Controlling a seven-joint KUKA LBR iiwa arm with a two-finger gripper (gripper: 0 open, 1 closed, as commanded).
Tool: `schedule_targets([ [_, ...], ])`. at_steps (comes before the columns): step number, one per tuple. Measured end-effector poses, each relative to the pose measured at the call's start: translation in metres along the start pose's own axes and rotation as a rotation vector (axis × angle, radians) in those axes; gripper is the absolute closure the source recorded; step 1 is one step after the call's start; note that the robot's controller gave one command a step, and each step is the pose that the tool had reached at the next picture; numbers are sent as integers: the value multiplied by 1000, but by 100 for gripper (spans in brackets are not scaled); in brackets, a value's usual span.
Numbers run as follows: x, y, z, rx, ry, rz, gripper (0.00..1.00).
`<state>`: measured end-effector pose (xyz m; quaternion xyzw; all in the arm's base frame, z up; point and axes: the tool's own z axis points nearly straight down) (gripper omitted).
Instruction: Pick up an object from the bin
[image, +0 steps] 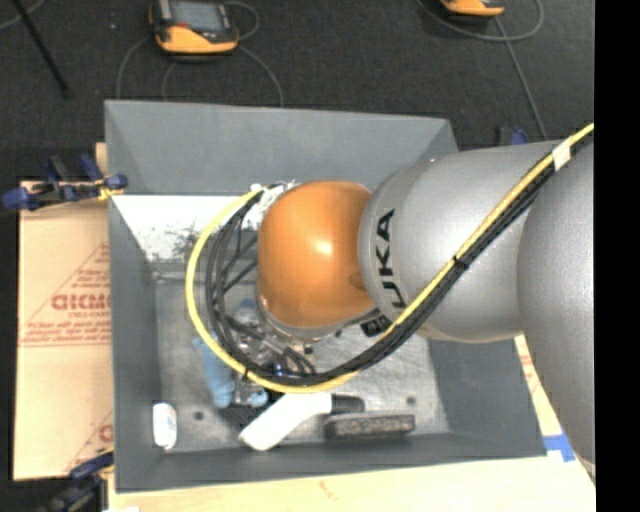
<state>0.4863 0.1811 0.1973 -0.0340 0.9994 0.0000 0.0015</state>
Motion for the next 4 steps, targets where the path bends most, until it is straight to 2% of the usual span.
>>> schedule_targets([
  [1, -3, 35, 9, -1, 0, 11, 100],
  [2, -6, 53, 8, -3, -1, 7, 100],
  [3, -7, 29, -6, -1, -2, 7, 100],
  [4, -1, 29, -3, 0, 0, 13, 100],
])
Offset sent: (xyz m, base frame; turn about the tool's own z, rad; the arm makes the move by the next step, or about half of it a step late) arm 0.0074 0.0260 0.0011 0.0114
